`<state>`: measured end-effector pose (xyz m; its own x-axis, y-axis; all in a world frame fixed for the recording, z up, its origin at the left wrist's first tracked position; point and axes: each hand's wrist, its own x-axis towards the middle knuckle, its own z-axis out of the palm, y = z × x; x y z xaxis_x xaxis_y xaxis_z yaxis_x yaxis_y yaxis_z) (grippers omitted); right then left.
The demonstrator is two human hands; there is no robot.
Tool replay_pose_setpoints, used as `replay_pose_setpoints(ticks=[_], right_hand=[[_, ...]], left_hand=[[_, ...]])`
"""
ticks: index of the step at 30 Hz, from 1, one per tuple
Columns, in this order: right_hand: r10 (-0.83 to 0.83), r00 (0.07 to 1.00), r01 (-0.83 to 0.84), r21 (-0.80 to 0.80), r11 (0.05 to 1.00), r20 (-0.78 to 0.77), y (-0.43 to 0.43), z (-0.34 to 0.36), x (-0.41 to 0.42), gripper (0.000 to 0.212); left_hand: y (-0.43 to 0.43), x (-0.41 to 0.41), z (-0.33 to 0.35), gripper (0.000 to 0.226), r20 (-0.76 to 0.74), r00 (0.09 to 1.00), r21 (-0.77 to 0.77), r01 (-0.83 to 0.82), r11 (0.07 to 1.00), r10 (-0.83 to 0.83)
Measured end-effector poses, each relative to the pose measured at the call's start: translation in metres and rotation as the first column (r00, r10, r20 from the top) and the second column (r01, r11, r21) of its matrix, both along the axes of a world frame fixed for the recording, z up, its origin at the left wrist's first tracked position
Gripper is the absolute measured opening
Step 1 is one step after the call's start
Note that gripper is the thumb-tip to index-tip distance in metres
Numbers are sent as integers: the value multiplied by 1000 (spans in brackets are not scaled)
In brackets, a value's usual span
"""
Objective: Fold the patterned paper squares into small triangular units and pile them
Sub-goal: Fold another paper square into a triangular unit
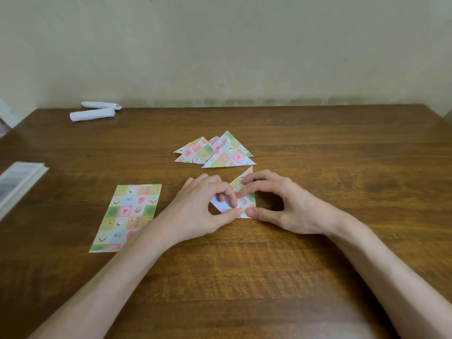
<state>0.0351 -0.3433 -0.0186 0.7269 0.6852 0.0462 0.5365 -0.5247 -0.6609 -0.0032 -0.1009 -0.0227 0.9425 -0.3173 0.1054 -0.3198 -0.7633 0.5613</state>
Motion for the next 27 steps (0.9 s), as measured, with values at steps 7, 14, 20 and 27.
replay_pose_setpoints(ticks=[7,14,20,27], right_hand=[[10,999,-10,10,1000,-32,1,1,2,39],[-2,1000,2,-20,1000,6,1,-1,0,42],[-46,998,45,5,999,35,7,-5,1,51],[-22,1000,21,-11,1000,-6,5,-4,1,51]], left_hand=[[2,2,0,19,-37,999,9,-28,1000,28],[2,4,3,16,-84,996,16,-32,999,33],[2,3,2,15,-81,996,-1,-22,1000,22],[6,4,5,16,-107,994,15,0,1000,2]])
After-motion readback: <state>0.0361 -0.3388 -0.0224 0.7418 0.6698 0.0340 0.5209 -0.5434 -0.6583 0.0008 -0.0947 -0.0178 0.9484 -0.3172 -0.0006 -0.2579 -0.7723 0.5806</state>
